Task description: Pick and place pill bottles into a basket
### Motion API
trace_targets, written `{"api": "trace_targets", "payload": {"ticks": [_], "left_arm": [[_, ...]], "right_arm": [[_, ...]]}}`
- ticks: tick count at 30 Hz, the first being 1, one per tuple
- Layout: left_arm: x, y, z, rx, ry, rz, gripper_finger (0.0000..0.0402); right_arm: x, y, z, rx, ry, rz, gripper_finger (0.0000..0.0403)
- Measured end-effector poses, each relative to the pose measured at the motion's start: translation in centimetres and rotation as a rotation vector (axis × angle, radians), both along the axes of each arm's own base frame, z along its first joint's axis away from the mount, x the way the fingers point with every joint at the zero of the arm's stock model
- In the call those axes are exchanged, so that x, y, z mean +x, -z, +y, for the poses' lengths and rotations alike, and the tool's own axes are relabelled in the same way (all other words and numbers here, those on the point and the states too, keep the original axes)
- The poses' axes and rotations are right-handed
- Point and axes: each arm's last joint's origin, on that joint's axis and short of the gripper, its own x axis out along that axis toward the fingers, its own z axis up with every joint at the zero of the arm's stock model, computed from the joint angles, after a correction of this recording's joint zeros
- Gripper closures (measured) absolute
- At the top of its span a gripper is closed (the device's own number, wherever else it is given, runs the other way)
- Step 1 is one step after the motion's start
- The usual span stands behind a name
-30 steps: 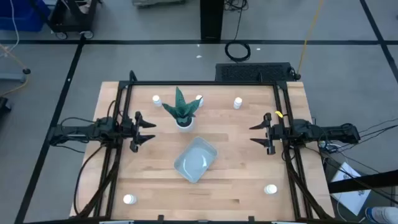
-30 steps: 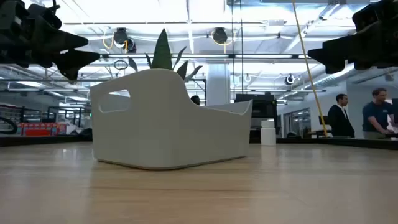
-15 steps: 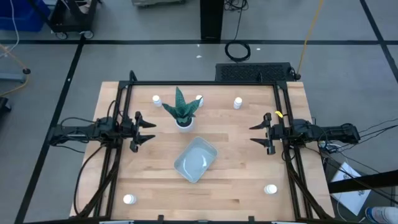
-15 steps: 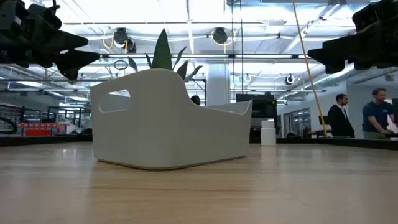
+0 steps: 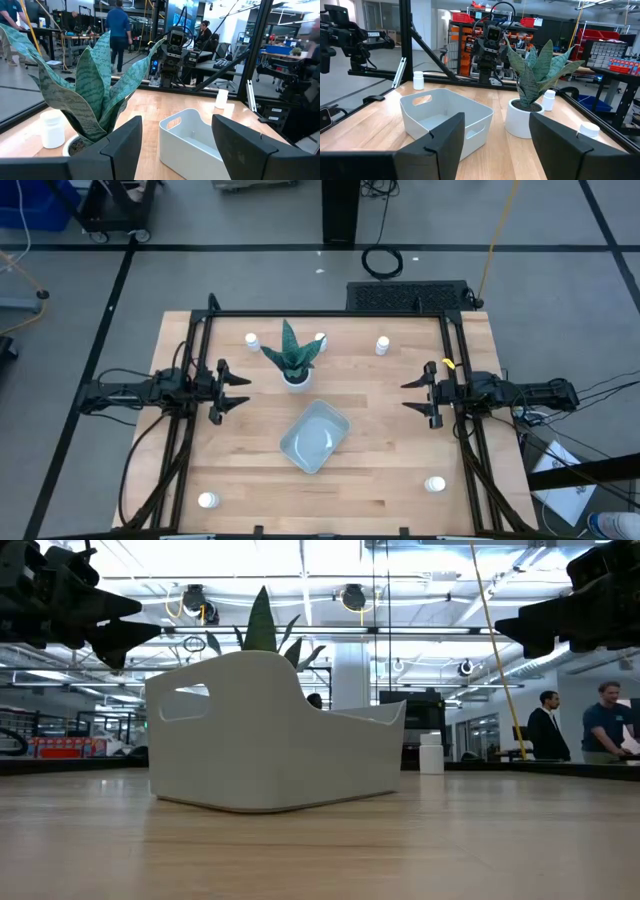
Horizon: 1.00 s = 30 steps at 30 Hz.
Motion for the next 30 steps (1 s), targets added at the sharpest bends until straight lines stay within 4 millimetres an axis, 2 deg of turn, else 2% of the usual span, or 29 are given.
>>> {"api": "trace_targets", "payload": {"ticks": [20, 22, 30], "left_arm": [[0.0, 0.0, 0.0, 0.0, 0.0, 0.0, 0.0156], [0.0, 0.0, 0.0, 0.0, 0.0, 0.0, 0.0156], [0.0, 0.0, 0.0, 0.0, 0.0, 0.0, 0.0156]], "right_arm": [[0.0, -0.2, 0.0, 0.031, -0.002, -0.02, 0.0188], [0.0, -0.2, 0.0, 0.125, -0.011, -0.018, 0.0188], [-0.1, -1.2, 0.0, 0.734, -0.072, -0.089, 0.0188]]}}
